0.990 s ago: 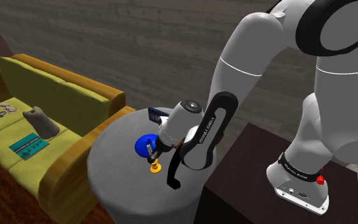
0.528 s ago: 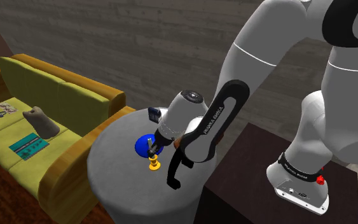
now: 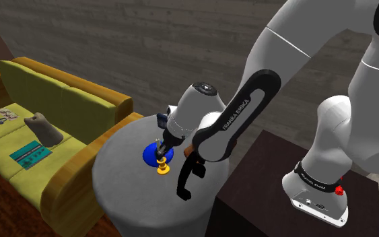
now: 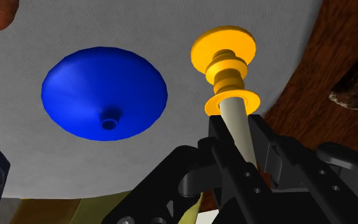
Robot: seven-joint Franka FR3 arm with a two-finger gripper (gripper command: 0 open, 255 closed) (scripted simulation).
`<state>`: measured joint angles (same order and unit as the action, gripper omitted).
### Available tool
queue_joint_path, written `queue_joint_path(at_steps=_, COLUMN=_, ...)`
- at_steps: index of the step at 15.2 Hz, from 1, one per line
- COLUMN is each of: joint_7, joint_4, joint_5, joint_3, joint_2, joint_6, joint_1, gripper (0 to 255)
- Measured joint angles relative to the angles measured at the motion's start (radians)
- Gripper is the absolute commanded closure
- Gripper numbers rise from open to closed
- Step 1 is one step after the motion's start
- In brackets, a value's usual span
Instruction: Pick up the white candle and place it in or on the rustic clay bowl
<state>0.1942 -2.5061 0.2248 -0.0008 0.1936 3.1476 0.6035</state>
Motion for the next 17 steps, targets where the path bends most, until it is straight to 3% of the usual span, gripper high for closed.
queue_joint_path(at_steps=5, joint_7=0.058, joint_4=-0.006, joint_5=-0.06, joint_3=-0.071, joint_2=-0.07, joint_6=-0.065, joint_1=0.064, gripper=255)
queue_joint_path(at_steps=8, joint_7=0.055, joint_4=-0.016, joint_5=-0.069, joint_3=-0.083, joint_2=-0.11, joint_6=-0.096, joint_1=0.061, gripper=255)
queue_joint_path(at_steps=10, joint_7=-0.029, joint_4=-0.061, joint_5=-0.002, joint_3=-0.067, joint_2=-0.148, joint_6=-0.089, joint_1=0.028, gripper=255)
queue_joint_path(at_steps=13, joint_7=-0.238, joint_4=-0.124, joint_5=0.175, joint_3=-0.054, joint_2=-0.199, joint_6=-0.084, joint_1=-0.02, gripper=255)
queue_joint_path(at_steps=17, joint_7=-0.509, joint_4=-0.203, joint_5=0.39, joint_3=-0.121, joint_2=-0.272, joint_6=-0.088, joint_1=-0.014, gripper=255)
